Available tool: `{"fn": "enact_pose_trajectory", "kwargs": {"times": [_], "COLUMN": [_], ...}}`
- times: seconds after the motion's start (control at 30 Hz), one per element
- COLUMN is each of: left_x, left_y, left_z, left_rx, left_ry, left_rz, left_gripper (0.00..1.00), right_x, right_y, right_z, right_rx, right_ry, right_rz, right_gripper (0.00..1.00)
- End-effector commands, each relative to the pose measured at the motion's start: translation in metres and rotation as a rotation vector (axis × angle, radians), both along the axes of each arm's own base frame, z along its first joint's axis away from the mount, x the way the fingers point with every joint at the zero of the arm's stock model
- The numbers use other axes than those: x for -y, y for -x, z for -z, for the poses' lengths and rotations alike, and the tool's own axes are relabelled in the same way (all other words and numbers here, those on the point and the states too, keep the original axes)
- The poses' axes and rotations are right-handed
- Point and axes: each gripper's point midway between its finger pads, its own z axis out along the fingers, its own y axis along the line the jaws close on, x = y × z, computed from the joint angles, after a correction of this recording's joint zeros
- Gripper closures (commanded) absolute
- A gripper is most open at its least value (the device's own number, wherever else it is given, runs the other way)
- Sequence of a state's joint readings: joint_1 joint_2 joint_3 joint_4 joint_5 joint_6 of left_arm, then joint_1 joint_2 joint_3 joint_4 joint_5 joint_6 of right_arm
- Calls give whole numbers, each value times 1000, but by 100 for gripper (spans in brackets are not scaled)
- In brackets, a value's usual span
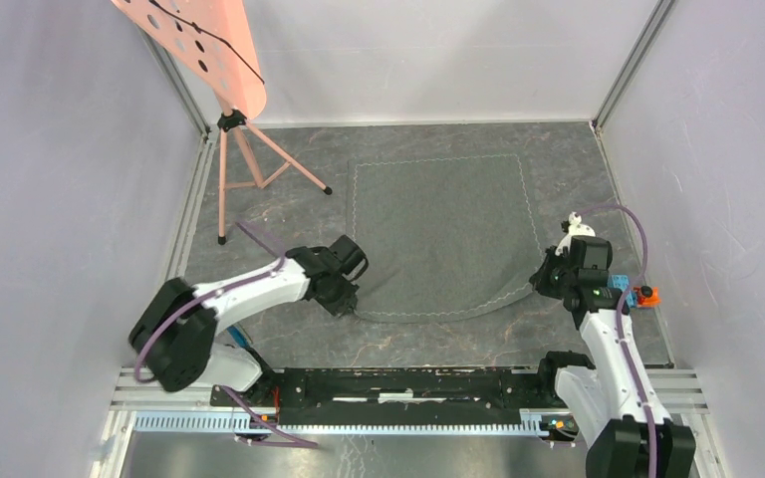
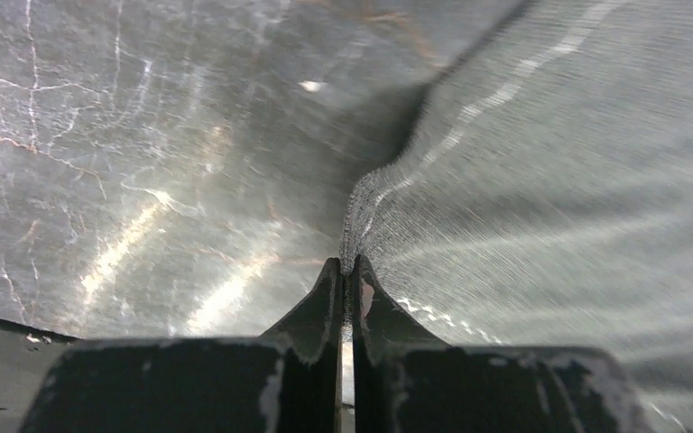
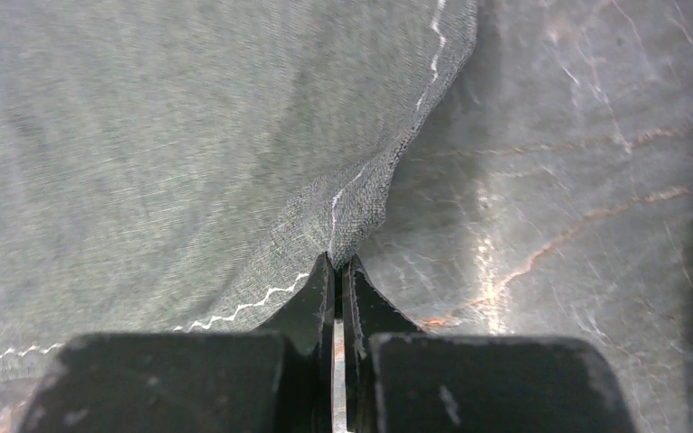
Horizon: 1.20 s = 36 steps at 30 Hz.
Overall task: Fold the napkin into a case and place the utensils inside
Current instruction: Pick up the flattened napkin from the center of the board, then fold and flatten the napkin at the center of the board.
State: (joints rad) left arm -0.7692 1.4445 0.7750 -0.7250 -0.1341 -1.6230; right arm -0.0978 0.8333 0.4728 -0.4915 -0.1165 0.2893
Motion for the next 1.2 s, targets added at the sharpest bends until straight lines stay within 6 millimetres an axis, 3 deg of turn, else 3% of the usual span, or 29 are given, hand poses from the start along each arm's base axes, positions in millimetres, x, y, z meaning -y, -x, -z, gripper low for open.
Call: {"fn": "enact_pose_trajectory", "kwargs": {"times": [0.0, 0.07, 0.17, 0.27, 0.4, 0.5, 0.6, 0.7, 0.8, 0.93, 1.03, 1.1, 1.17], "left_x": [-6, -14, -31, -48, -74, -87, -91, -87, -87, -65, -56, -50, -45], "left_y": [-27, -29, -22, -2, 43, 73, 87, 79, 37, -34, -85, -117, -152], "left_z": [-76, -120, -193, -276, -378, -430, -461, -478, -464, -417, -364, -342, -306], "left_rx": [255, 383, 625, 945, 1358, 1539, 1628, 1668, 1564, 1377, 1204, 1160, 1116], "left_ry": [72, 102, 175, 321, 518, 592, 589, 544, 460, 255, 70, 33, 52], "left_rz": [105, 160, 204, 251, 308, 362, 423, 438, 279, 181, 100, 72, 58], "left_gripper": [98, 98, 98, 98, 98, 98, 98, 98, 98, 98, 98, 98, 98], "right_x": [-23, -31, -43, -55, -63, -74, -77, -78, -59, -27, -21, -19, -18], "right_y": [-15, -13, 2, 35, 95, 158, 194, 178, 127, 40, -22, -58, -90], "right_z": [-52, -87, -160, -235, -327, -401, -440, -445, -422, -356, -302, -259, -225], "right_rx": [196, 299, 533, 741, 1021, 1315, 1470, 1454, 1348, 1085, 917, 840, 809], "right_ry": [-52, -72, -78, -93, -146, -156, -148, -158, -145, -114, -92, -91, -86], "right_rz": [-138, -175, -223, -251, -243, -304, -320, -327, -217, -28, -7, -6, -10], "right_gripper": [99, 99, 100, 99, 100, 100, 99, 99, 99, 99, 99, 99, 99]}}
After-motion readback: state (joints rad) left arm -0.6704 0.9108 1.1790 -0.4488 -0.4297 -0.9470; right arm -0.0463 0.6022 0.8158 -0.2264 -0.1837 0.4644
